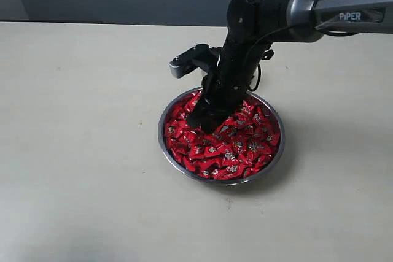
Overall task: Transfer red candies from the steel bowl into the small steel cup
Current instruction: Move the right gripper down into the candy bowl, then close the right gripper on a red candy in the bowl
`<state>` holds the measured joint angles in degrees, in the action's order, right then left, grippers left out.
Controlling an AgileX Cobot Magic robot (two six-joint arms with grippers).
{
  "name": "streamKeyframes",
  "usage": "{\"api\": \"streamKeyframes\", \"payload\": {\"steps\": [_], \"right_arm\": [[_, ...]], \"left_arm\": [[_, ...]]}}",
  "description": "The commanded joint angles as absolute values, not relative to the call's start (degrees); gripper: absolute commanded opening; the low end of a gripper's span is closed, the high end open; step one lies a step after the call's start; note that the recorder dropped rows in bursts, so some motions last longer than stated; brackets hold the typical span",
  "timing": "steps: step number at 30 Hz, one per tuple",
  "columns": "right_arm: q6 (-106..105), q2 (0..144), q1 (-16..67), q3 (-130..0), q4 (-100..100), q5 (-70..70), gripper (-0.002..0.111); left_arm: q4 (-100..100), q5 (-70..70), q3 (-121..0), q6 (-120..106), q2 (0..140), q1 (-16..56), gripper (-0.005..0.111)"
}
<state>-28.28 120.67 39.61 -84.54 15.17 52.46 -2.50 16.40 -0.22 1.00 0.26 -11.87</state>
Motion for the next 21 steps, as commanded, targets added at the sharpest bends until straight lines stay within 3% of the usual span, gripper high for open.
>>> {"api": "streamKeyframes", "payload": {"steps": [1,21], "right_arm": [[-28.29,120.83,39.44,-84.86,15.05,52.14,0.031],[-28.29,124.60,39.44,-84.86,14.90,50.34,0.031]], "left_arm": [[-2.57,16.30,0.00,1.15,0.00,-11.92,0.000],[-2.57,16.30,0.00,1.15,0.00,-11.92,0.000]]}}
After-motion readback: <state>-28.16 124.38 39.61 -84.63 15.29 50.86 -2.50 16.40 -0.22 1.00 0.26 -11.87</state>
